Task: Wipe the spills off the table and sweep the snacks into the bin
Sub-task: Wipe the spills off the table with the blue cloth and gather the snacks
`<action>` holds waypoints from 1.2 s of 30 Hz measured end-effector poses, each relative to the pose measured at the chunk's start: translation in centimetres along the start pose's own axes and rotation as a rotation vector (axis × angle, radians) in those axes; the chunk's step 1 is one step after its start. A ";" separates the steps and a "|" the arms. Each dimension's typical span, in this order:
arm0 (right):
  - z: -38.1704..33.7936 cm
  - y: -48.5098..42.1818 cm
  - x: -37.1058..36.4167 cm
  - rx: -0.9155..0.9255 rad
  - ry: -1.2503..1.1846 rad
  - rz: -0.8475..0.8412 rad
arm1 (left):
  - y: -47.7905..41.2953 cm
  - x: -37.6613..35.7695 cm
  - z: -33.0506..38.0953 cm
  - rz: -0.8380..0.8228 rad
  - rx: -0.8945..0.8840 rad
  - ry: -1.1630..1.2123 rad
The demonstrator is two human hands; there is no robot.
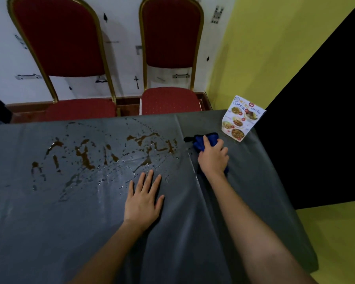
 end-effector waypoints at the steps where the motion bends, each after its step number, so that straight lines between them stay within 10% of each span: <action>1: 0.0 -0.5 0.0 -0.005 -0.005 -0.013 | 0.1 0.0 0.1 0.000 0.008 -0.007; 27: 1.2 -1.8 0.1 -0.057 -0.007 0.000 | 0.1 0.5 0.4 -0.053 0.021 -0.018; 36: 0.2 4.0 -0.8 0.223 0.076 -0.012 | 0.2 0.3 0.4 -0.016 0.022 0.013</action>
Point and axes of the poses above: each hand's wrist, its own y-axis away from the middle knuckle, its own x-axis out of the back of the hand, z = x × y, the point moved 6 cm from there along -y, towards the middle knuckle, and after that the axes turned 1 degree about -y, right-handed, at the moved point
